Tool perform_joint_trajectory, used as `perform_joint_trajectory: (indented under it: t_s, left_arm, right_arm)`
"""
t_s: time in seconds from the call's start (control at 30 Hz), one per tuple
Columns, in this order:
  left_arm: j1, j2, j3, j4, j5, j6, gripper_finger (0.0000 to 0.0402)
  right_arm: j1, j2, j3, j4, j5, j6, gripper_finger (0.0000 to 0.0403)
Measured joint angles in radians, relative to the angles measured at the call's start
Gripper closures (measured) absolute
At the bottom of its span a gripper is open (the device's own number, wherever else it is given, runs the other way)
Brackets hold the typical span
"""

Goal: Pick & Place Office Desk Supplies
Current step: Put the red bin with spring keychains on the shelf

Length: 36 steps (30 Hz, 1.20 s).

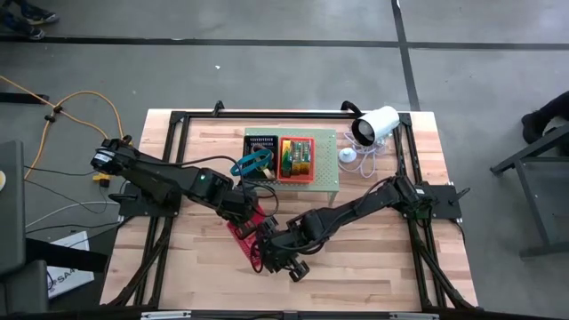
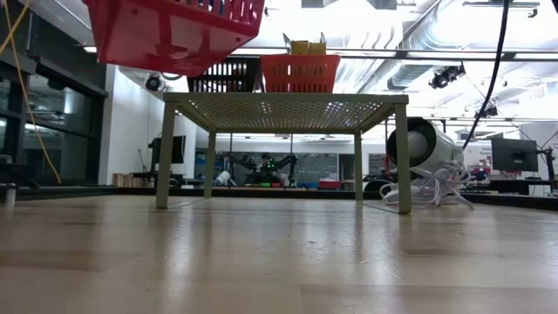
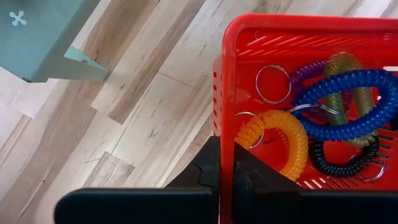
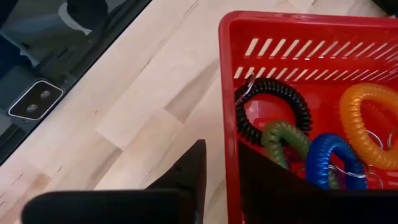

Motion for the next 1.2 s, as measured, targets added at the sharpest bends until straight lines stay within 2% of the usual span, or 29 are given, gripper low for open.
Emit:
perform_joint_trajectory:
  t_s: [0.43,1.0,1.2]
  left_arm:
    - [0.0,0.0,0.0,-0.001,0.001,0.001,0.0401]
    - [0.0,0.0,0.001,0.0,0.004,0.019,0.04]
    - [0.0,-0.001,0.002,0.0,0.023,0.021,0.0376]
  right_arm:
    - [0.0,0.0,0.0,0.002,0.005,-0.004,0.0398]
    - [0.0,0.0,0.0,0.006,0.003,-0.004,0.04]
    - [0.0,0.001,0.0,0.009,-0.002,-0.004,0.04]
